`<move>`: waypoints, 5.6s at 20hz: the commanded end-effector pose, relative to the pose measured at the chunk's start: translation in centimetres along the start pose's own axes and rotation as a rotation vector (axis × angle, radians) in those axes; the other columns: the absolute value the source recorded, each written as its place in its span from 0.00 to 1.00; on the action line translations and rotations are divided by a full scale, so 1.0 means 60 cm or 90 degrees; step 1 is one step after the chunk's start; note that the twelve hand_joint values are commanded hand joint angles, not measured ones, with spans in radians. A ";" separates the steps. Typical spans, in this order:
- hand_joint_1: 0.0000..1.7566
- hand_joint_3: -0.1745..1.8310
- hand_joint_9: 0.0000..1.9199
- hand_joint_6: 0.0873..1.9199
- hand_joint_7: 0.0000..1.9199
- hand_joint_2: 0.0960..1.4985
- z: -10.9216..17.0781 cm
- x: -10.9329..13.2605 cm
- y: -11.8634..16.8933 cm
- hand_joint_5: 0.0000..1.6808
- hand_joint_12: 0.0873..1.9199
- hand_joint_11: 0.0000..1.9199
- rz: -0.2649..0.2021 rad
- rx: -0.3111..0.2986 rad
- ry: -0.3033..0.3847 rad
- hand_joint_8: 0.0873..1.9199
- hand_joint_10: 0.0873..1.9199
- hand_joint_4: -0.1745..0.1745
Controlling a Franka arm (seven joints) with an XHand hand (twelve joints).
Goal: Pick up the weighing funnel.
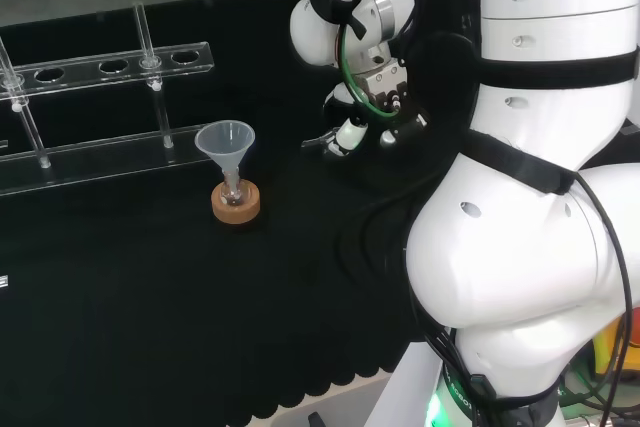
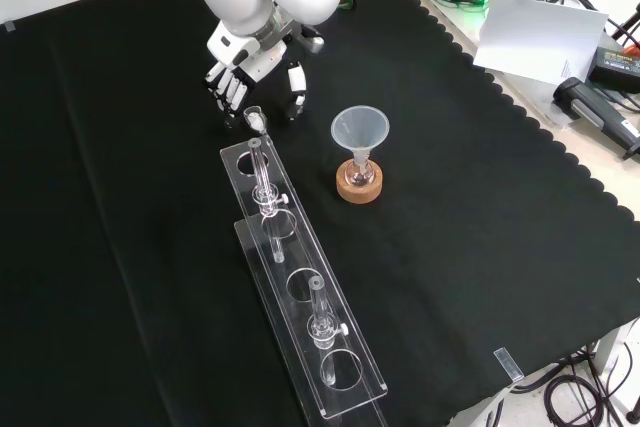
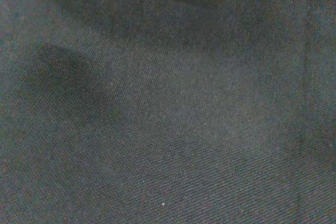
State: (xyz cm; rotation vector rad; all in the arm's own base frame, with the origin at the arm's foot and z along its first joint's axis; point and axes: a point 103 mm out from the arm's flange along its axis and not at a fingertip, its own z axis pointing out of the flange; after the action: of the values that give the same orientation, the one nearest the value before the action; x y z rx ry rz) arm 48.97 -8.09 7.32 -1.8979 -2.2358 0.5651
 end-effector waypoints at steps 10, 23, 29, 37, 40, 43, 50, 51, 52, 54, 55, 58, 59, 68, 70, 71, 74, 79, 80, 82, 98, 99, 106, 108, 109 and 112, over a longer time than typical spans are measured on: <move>0.38 0.38 0.24 0.00 0.36 0.32 0.010 -0.008 0.010 0.34 0.75 0.00 0.027 0.004 -0.008 0.27 0.33 0.54; 0.39 0.37 0.31 0.00 0.42 0.34 0.012 -0.013 0.009 0.40 0.77 0.00 0.035 -0.001 0.000 0.28 0.27 0.56; 0.40 0.37 0.33 0.00 0.43 0.35 0.016 -0.011 0.011 0.41 0.77 0.00 0.036 0.001 0.009 0.28 0.27 0.57; 0.40 0.37 0.34 0.00 0.44 0.35 0.018 -0.004 0.016 0.42 0.77 0.00 0.040 -0.007 0.025 0.29 0.26 0.57; 0.40 0.37 0.36 0.00 0.46 0.35 0.019 -0.003 0.017 0.43 0.78 0.00 0.043 -0.010 0.031 0.28 0.25 0.57; 0.41 0.37 0.38 0.01 0.48 0.36 0.019 0.000 0.018 0.44 0.78 0.00 0.044 -0.015 0.031 0.28 0.24 0.59; 0.43 0.37 0.42 0.08 0.52 0.37 0.017 0.005 0.024 0.49 0.80 0.00 0.044 -0.022 0.034 0.27 0.19 0.64; 0.43 0.36 0.43 0.10 0.52 0.37 0.016 0.006 0.024 0.49 0.80 0.00 0.043 -0.023 0.031 0.27 0.18 0.64; 0.43 0.36 0.44 0.12 0.53 0.38 0.016 0.006 0.025 0.50 0.80 0.00 0.043 -0.023 0.033 0.27 0.17 0.66; 0.43 0.36 0.45 0.18 0.55 0.38 0.015 0.006 0.026 0.51 0.81 0.00 0.043 -0.026 0.034 0.26 0.16 0.70; 0.43 0.37 0.46 0.19 0.55 0.38 0.015 0.005 0.027 0.51 0.81 0.00 0.043 -0.027 0.034 0.26 0.16 0.72; 0.44 0.37 0.47 0.22 0.57 0.38 0.015 0.002 0.026 0.53 0.82 0.00 0.045 -0.034 0.034 0.27 0.15 0.76; 0.44 0.37 0.48 0.22 0.57 0.38 0.014 0.002 0.025 0.54 0.82 0.00 0.045 -0.035 0.034 0.27 0.15 0.77; 0.47 0.37 0.52 0.25 0.61 0.38 0.010 0.003 0.023 0.60 0.84 0.00 0.046 -0.048 0.034 0.27 0.14 0.86; 0.47 0.37 0.52 0.25 0.62 0.38 0.011 0.005 0.024 0.60 0.84 0.00 0.047 -0.048 0.034 0.27 0.14 0.86; 0.47 0.37 0.52 0.25 0.62 0.38 0.011 0.006 0.025 0.60 0.84 0.00 0.048 -0.045 0.035 0.27 0.14 0.87; 0.47 0.37 0.53 0.25 0.62 0.38 0.013 0.007 0.026 0.61 0.84 0.00 0.050 -0.044 0.038 0.27 0.14 0.87; 0.47 0.38 0.53 0.25 0.63 0.38 0.016 0.009 0.030 0.61 0.84 0.00 0.052 -0.042 0.041 0.28 0.14 0.88; 0.47 0.38 0.53 0.25 0.63 0.38 0.016 0.010 0.031 0.62 0.84 0.00 0.053 -0.042 0.042 0.28 0.14 0.88; 0.47 0.38 0.54 0.25 0.64 0.38 0.017 0.011 0.032 0.63 0.84 0.00 0.054 -0.046 0.044 0.27 0.13 0.91; 0.62 0.23 0.62 0.29 0.75 0.55 0.014 0.021 0.034 0.73 0.85 0.02 0.063 -0.078 0.046 0.20 0.08 1.00; 0.62 0.22 0.62 0.29 0.76 0.55 0.013 0.022 0.035 0.73 0.85 0.02 0.064 -0.079 0.046 0.20 0.08 1.00; 0.62 0.24 0.70 0.28 0.77 0.53 0.010 0.015 0.030 0.74 0.81 0.09 0.067 -0.088 0.047 0.18 0.08 1.00; 0.62 0.25 0.71 0.28 0.77 0.53 0.011 0.012 0.030 0.74 0.80 0.10 0.068 -0.090 0.047 0.17 0.09 1.00; 0.62 0.25 0.72 0.28 0.77 0.53 0.011 0.012 0.029 0.74 0.79 0.11 0.069 -0.092 0.048 0.17 0.10 1.00; 0.62 0.26 0.74 0.28 0.78 0.52 0.008 0.010 0.029 0.74 0.77 0.14 0.069 -0.095 0.050 0.17 0.11 1.00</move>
State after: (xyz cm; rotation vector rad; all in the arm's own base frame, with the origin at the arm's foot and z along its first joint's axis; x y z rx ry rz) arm 50.25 -7.30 6.00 -2.0826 -2.1904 0.3479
